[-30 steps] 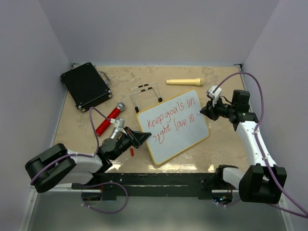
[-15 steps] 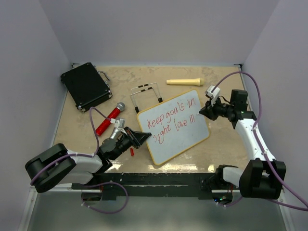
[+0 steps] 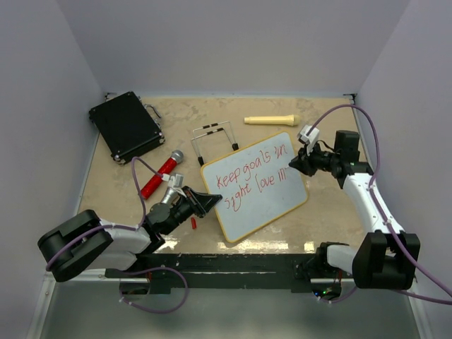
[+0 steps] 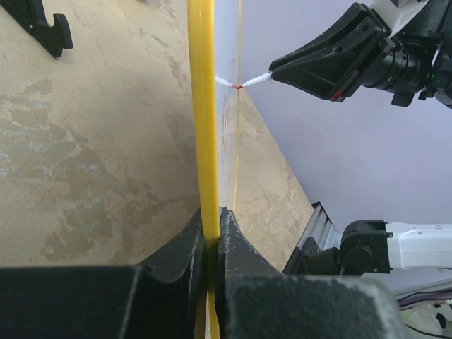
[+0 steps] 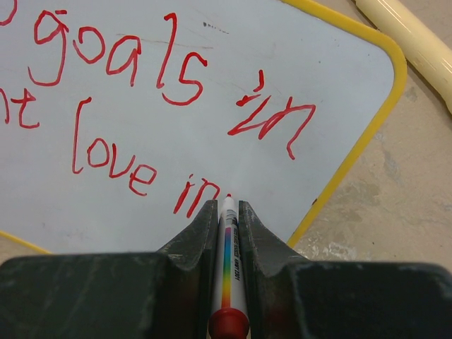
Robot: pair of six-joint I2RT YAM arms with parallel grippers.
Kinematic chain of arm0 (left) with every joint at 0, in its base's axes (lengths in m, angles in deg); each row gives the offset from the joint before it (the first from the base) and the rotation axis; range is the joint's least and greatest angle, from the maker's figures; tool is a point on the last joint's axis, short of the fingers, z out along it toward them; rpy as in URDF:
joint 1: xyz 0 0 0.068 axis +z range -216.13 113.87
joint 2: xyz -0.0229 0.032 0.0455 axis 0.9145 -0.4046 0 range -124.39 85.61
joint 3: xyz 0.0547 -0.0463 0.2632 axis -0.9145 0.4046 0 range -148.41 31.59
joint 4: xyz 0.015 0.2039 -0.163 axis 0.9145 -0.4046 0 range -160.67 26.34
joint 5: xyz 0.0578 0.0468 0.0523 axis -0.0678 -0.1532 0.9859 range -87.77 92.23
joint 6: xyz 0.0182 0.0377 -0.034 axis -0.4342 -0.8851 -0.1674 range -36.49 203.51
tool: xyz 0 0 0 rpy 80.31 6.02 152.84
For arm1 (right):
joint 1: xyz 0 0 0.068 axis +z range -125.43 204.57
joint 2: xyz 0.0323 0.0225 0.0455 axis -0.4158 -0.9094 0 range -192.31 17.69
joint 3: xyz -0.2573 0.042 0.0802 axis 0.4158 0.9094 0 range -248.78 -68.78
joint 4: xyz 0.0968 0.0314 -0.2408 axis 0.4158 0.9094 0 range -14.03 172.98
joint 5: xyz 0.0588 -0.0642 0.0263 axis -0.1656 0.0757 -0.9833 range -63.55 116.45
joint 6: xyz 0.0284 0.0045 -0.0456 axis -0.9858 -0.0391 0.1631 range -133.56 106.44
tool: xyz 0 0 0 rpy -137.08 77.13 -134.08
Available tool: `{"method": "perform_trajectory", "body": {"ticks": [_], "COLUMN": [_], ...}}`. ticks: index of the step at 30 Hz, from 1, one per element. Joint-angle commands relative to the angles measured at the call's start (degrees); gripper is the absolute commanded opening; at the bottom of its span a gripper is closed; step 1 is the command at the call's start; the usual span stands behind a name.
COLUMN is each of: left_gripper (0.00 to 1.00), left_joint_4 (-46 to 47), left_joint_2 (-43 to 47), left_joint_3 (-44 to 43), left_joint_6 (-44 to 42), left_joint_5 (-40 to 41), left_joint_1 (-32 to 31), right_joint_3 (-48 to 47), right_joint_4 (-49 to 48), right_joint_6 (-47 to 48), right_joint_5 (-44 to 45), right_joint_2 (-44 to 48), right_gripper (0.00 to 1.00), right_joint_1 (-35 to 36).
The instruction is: Write a sentence on the whiteboard
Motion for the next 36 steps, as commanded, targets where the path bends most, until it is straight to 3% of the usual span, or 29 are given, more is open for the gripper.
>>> {"method": "perform_trajectory", "body": {"ticks": [1,13,36], "left_gripper": [0.0,0.0,0.0], "left_joint_4": [4.3,4.21,5.09], "left_joint_2": [-0.21,-0.21,-2.41], "left_joint_3": [0.17,0.44,-0.36], "left_joint_6": [-4.38,-4.3,-4.3], "left_joint_5": [-1.98,-1.71,-3.29], "left_joint_1": [-0.05,-0.05,0.03], "right_joint_3": [-0.64,-1.26,-1.26], "right_joint_4": [1.92,6.33,-2.73], "right_joint_6": [1.71,4.79,-1.63], "right_joint_5": [-0.45,1.56,4.12], "right_joint_2": [-1.14,-1.93,0.7], "right_gripper": [0.0,0.0,0.0], "right_joint_1": [0.59,0.59,0.77]}}
